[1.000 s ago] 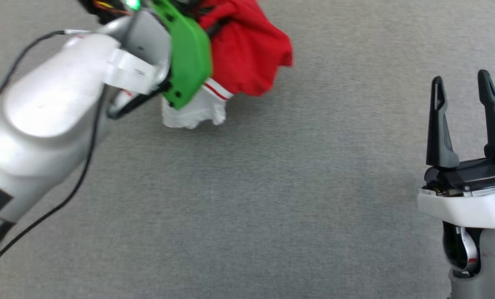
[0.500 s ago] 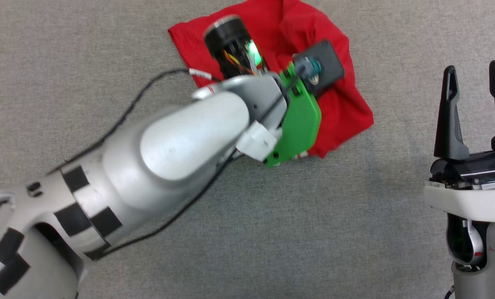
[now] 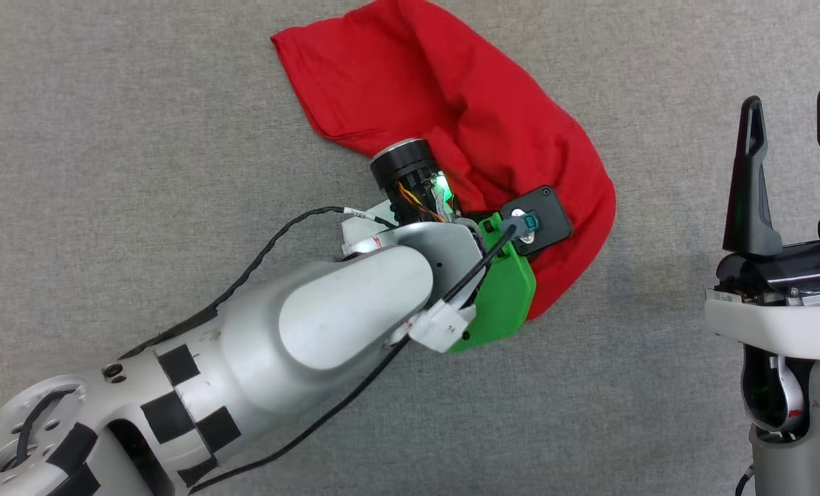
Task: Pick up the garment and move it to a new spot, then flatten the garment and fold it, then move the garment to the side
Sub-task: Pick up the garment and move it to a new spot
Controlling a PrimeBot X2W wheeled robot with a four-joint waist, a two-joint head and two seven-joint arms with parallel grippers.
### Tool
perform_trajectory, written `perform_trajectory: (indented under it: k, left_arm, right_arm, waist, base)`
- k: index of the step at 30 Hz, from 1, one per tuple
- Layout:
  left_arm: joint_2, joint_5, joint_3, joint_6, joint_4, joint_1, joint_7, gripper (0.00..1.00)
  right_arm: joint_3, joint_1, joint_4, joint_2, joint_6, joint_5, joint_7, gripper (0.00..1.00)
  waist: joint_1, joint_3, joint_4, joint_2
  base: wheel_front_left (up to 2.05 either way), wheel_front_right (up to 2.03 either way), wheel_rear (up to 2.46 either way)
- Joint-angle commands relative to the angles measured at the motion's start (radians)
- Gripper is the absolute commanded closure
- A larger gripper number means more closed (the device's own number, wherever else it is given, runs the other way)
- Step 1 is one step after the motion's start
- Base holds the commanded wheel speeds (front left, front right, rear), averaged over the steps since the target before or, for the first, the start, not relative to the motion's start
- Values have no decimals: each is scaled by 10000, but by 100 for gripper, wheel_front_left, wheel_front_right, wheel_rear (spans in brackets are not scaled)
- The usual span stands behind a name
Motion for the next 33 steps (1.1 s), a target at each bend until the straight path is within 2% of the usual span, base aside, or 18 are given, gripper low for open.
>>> perform_trajectory:
  k: [1,5,7,10,13,17,21,27,33]
  left_arm:
    - [-98,289,-40,-29,261,-173,-629,0]
    - [-360,291,123,-25,1036,-311,-2655,0]
    - [-493,332,315,120,1323,-207,-3430,0]
    - [-568,425,535,551,1558,73,-4305,0]
    - [-479,503,903,1202,1612,490,-4845,0]
    - [-182,545,1695,2103,1306,1333,-5072,0]
    - [308,986,2928,2920,307,2491,-5087,0]
    - [1009,1886,4834,3812,-1051,4556,-5090,0]
    - [1378,2729,6701,4500,-2000,6663,-5091,0]
  right_arm:
    - [-21,50,44,0,-7,3,-88,0]
    - [-107,368,139,1,-7,-26,-88,0]
    - [-135,551,195,1,-7,-45,-88,0]
    - [-174,805,286,1,-7,-82,-88,0]
    - [-194,1035,373,1,-7,-121,-88,0]
    - [-300,1288,428,1,-7,-135,-88,0]
    - [-394,1553,488,1,-7,-155,-88,0]
    - [-452,1900,643,1,-7,-200,-88,0]
    - [-466,2134,843,1,-7,-285,-88,0]
  waist:
    - [0,-374,244,-1]
    - [0,-980,559,-1]
    - [0,-1294,718,-1]
    - [0,-1740,961,-1]
    - [0,-2171,1196,-1]
    - [0,-2662,1418,-1]
    - [0,-3031,1610,-1]
    - [0,-3490,1797,-1]
    - [0,-3836,1898,-1]
  base:
    - [0,0,0]
    - [0,0,0]
    - [0,0,0]
    - [0,0,0]
    - [0,0,0]
    - [0,0,0]
    - [0,0,0]
    - [0,0,0]
    - [0,0,0]
